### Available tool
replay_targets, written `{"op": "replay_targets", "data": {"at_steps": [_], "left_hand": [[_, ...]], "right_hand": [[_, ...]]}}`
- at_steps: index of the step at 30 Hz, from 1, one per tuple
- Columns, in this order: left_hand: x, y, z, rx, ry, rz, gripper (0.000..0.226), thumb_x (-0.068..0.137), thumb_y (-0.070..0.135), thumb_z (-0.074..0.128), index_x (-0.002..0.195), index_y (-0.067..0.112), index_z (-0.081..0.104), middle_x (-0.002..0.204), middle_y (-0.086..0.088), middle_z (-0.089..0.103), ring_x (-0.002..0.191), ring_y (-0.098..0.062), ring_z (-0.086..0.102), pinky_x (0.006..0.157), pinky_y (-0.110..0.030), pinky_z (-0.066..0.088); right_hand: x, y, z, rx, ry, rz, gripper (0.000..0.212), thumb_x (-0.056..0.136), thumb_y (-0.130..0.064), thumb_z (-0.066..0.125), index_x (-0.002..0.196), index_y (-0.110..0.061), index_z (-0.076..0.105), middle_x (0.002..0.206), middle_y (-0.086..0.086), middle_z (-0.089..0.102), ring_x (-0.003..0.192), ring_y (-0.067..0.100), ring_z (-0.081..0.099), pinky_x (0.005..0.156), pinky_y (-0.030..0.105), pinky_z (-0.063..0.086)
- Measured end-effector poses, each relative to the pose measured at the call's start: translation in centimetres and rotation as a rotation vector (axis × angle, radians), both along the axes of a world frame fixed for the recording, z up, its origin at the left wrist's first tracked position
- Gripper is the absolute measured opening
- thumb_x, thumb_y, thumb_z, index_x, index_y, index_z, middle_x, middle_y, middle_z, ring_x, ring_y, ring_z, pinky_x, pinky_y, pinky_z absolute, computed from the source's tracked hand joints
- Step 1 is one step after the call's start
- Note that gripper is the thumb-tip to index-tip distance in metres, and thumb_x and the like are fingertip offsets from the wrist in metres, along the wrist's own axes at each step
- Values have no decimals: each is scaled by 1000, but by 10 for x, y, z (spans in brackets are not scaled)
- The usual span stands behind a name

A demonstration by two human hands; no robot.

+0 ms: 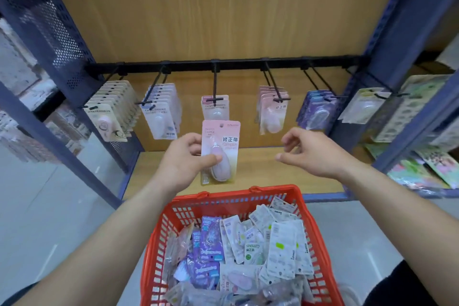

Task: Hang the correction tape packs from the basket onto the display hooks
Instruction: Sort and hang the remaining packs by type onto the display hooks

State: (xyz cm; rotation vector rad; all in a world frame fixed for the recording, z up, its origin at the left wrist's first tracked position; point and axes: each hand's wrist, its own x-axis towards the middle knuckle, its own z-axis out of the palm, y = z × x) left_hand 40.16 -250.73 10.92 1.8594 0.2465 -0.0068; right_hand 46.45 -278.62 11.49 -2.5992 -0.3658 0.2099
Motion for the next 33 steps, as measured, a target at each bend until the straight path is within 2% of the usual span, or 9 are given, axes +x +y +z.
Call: {"op": "replay_targets", "data": {"at_steps": [4,7,12,16,21,28,31,33], "left_hand": [[19,-41,-3,69,-5,-59,25,82,4,83,101,9,66,95,0,80,93,-22,76,89,-43,60],[48,-73,-4,135,-20,-79,27,80,5,84,100,10,68,95,0,79,95,-20,74,91,-40,59],[103,-107,-17,148,21,-78,25,80,8,86,95,17,67,94,-4,78,90,-24,76,89,-50,60],[131,-116,-24,180,-12,-61,24,81,11,86,93,21,67,92,-2,78,90,-27,76,83,-50,62],[142,-115,-34,165,-16,-52,25,84,14,84,102,18,68,93,-1,79,89,-23,76,81,-49,63],[160,-112,-41,98,0,4,23,84,22,85,100,19,69,92,-3,78,84,-22,74,72,-34,56],[176,-108,-48,114,65,88,47,69,39,92,103,21,64,96,0,76,93,-22,73,86,-39,59],[178,-105,-53,193,106,104,61,72,42,91,119,16,63,103,0,73,100,-22,70,96,-40,56]], "right_hand": [[0,-27,-9,-83,21,46,42,84,-62,72,112,-37,54,100,-19,63,93,5,62,85,40,56],[3,-42,-19,-139,82,86,45,85,-61,71,118,-33,56,100,-20,62,97,9,60,87,38,54],[19,-65,-30,-125,146,66,51,86,-60,71,125,-30,56,108,-16,63,99,10,62,86,35,54],[29,-76,-32,-92,166,44,55,88,-57,71,132,-30,52,121,-12,60,100,11,61,78,31,49],[35,-79,-33,-50,170,49,56,88,-54,72,134,-28,52,120,-10,60,104,12,57,89,35,52],[34,-80,-37,-66,173,57,58,88,-54,72,135,-28,52,121,-11,60,110,12,57,95,37,52],[35,-81,-40,-84,176,50,58,87,-55,72,135,-28,52,122,-12,60,109,12,57,93,34,52],[35,-80,-44,-108,177,48,57,88,-55,72,135,-28,52,123,-11,61,110,12,57,93,34,51]]}}
